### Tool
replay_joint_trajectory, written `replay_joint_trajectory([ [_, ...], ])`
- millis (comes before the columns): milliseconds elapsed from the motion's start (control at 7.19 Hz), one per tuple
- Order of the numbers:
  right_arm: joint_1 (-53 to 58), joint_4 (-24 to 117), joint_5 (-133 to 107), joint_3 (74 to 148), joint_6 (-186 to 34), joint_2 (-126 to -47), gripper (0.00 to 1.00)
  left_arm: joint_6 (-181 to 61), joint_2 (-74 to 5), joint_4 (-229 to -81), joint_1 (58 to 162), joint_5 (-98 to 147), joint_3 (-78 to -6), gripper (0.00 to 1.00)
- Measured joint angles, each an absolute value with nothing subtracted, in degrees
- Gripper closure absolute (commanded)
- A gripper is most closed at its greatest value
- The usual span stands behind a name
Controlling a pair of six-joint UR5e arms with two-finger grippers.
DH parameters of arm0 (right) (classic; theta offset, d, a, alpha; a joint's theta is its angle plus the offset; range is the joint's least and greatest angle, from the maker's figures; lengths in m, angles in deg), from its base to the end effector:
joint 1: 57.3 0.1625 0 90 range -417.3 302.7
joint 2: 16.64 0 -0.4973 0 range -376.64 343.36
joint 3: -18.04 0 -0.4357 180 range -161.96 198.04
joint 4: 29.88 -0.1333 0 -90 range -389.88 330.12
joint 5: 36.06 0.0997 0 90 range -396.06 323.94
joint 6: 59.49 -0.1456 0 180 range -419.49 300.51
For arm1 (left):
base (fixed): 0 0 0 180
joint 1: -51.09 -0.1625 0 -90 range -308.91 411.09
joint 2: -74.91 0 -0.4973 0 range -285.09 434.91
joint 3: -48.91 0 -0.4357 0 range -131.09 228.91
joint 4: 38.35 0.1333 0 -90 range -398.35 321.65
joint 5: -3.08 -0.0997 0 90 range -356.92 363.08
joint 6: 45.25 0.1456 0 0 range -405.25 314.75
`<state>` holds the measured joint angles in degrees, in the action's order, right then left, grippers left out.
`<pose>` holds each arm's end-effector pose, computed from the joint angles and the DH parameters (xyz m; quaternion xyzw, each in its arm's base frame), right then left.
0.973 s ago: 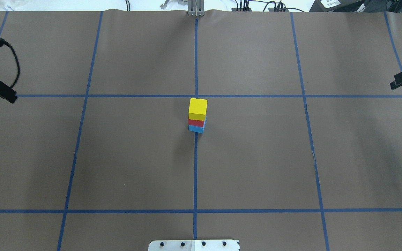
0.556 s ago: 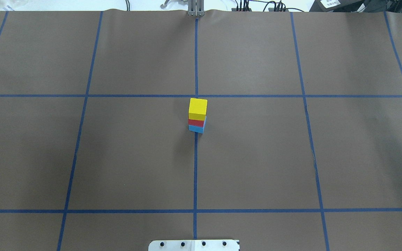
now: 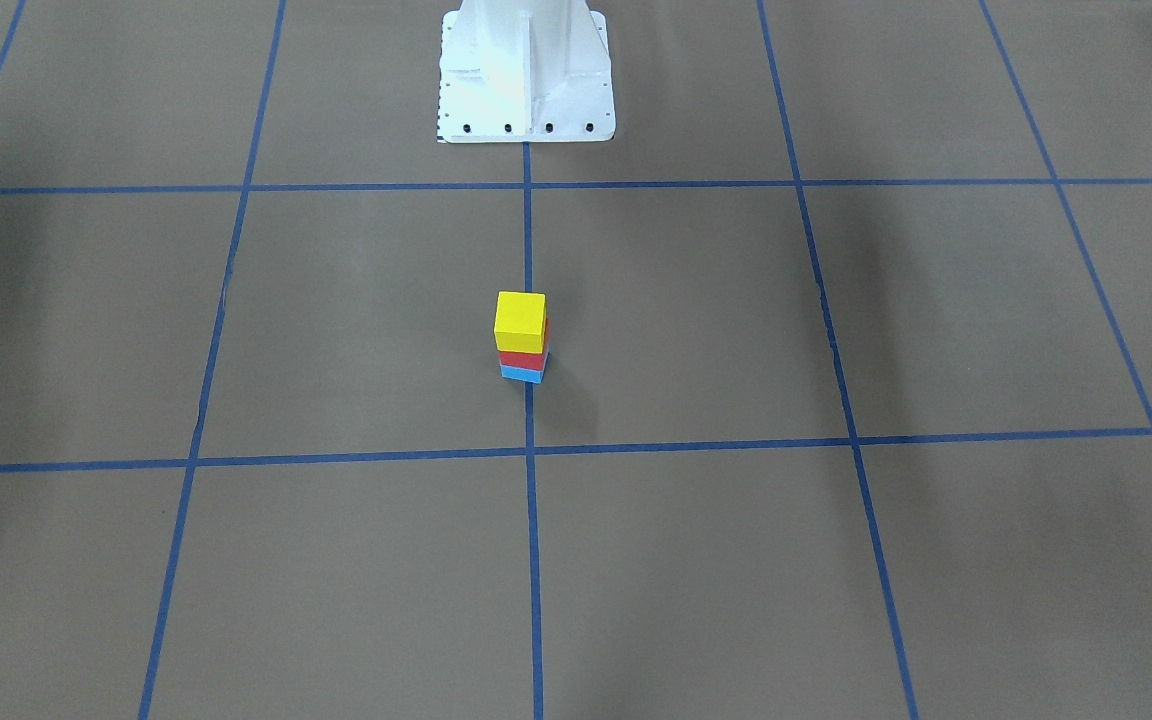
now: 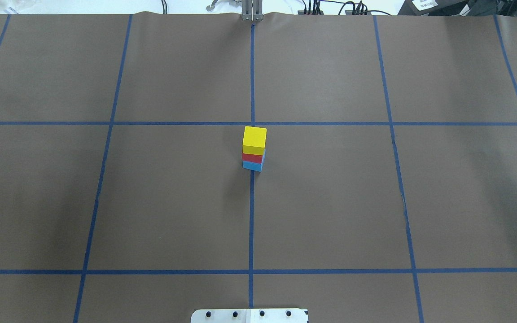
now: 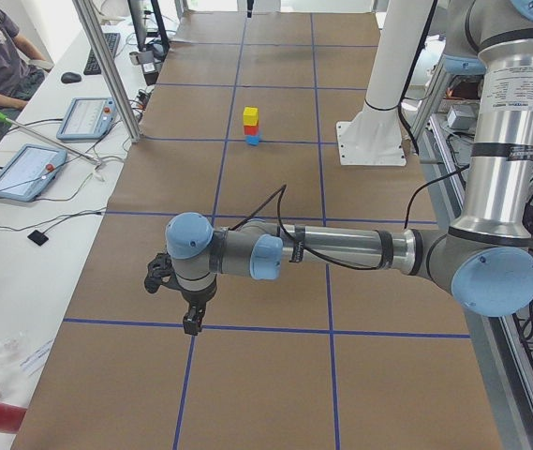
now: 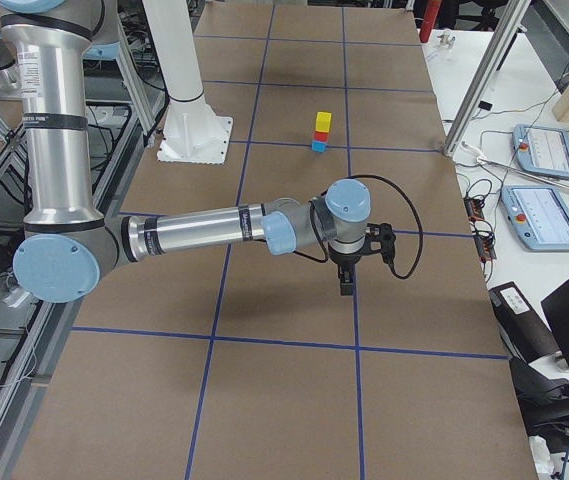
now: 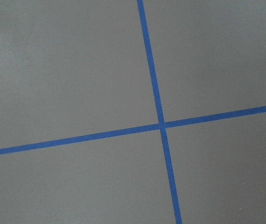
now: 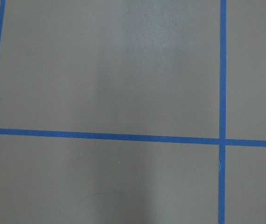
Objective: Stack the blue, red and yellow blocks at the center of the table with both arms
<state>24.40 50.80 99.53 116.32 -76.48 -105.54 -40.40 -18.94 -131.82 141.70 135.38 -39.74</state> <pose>-0.0528 -0.5648 0.6532 0.0625 -0.4058 0.0062 0.9118 -0.0415 -0.5786 0.7364 0.0657 0.3576 0.0532 0.9300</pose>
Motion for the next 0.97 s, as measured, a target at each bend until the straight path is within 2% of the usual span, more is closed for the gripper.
replay_joint_trajectory([
  [973, 24.31, 50.79, 96.34, 115.81, -72.75, -107.57, 0.0, -44.39, -18.63, -132.28, 141.85, 137.89, -40.35, 0.0],
])
